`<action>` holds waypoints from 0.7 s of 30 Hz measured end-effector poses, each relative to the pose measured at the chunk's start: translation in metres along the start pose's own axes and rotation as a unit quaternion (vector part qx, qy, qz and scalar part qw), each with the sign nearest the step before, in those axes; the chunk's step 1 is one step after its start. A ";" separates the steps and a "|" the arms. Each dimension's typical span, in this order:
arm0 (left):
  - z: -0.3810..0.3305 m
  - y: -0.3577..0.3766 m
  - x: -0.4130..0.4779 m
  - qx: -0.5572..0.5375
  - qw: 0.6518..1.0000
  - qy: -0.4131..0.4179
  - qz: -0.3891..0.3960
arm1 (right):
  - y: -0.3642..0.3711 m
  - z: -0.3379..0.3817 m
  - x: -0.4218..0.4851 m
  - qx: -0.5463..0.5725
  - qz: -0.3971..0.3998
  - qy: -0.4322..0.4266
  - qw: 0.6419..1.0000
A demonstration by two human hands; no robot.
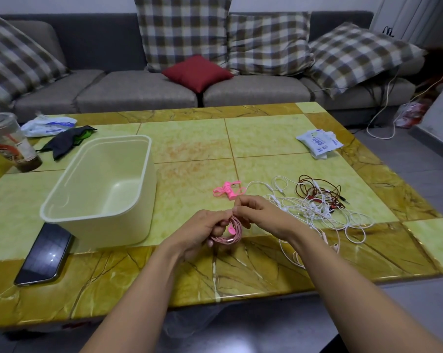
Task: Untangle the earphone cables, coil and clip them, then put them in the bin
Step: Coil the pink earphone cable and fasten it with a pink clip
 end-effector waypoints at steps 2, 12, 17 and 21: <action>0.001 0.000 0.001 -0.041 0.999 -0.005 0.000 | -0.002 0.000 0.001 0.015 -0.014 -0.004 1.000; 0.007 -0.003 0.006 -0.069 0.998 0.000 -0.003 | -0.001 -0.003 0.004 0.016 -0.024 0.030 0.999; 0.007 -0.006 0.007 -0.051 0.999 0.010 -0.016 | 0.003 0.002 0.003 -0.004 0.001 0.054 0.999; 0.004 -0.004 0.003 -0.027 0.999 0.020 -0.007 | 0.007 0.000 0.002 -0.051 0.052 0.082 0.994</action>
Point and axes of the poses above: each hand's wrist, its own x-axis towards the middle knuckle, its own y-axis out of the palm, z = x × y, the point moved 4 cm from there along x, towards the middle knuckle, and after that the axes turned 2 degrees about x, right-handed, at the moved point
